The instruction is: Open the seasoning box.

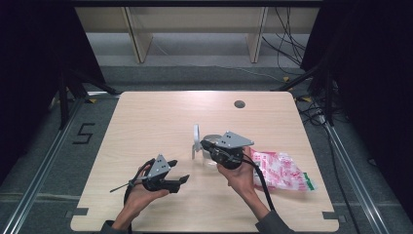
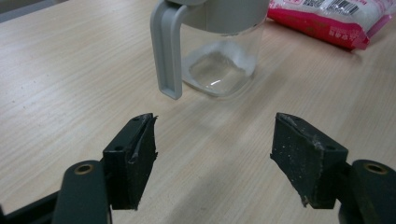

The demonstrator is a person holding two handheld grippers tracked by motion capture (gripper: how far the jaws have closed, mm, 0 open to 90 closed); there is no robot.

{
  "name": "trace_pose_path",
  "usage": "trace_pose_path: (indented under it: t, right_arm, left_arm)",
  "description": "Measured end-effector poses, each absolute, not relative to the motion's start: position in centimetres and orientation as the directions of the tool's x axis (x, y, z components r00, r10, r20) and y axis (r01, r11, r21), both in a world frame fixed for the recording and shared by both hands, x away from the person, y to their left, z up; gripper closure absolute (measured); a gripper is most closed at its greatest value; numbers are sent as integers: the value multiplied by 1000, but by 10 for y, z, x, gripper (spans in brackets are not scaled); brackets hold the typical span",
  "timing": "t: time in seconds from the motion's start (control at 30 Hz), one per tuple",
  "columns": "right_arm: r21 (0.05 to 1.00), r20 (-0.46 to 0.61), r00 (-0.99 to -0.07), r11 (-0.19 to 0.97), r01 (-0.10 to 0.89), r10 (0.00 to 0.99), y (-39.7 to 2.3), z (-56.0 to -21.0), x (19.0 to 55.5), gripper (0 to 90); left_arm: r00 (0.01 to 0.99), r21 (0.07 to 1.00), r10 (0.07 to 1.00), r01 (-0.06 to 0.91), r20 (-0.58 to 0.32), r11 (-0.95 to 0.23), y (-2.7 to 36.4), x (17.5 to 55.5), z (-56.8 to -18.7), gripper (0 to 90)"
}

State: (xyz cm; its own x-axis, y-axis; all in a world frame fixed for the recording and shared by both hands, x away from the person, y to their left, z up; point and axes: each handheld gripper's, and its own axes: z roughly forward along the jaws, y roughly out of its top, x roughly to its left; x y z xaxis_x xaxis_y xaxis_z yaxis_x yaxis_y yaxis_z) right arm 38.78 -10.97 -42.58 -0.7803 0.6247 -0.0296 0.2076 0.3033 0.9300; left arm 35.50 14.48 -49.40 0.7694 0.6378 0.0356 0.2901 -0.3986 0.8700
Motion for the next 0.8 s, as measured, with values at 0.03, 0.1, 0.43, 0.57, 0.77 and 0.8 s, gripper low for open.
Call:
trace_pose_path:
  t: [0.03, 0.1, 0.43, 0.57, 0.77, 0.8]
  right_arm:
    - [930, -30, -780, 303, 208, 625, -110, -426, 388, 898]
    - [927, -52, -765, 316, 202, 642, -125, -420, 383, 898]
    - [882, -92, -630, 356, 307, 771, -208, -441, 371, 899]
    - [838, -141, -594, 415, 354, 792, -226, -458, 372, 899]
    - [780, -138, -612, 466, 417, 779, -235, -478, 364, 900]
    - [773, -133, -618, 471, 424, 775, -234, -479, 362, 900]
  left_arm:
    - [766, 870, 642, 290, 38, -397, 145, 354, -493, 299]
    - [755, 877, 656, 298, 26, -377, 145, 353, -492, 297]
    - [758, 874, 653, 319, -2, -367, 146, 352, -491, 279]
    - [756, 873, 654, 333, -22, -356, 146, 352, -492, 275]
    - [759, 870, 651, 325, -6, -371, 148, 354, -492, 275]
    - [764, 869, 645, 319, 1, -379, 149, 356, -492, 275]
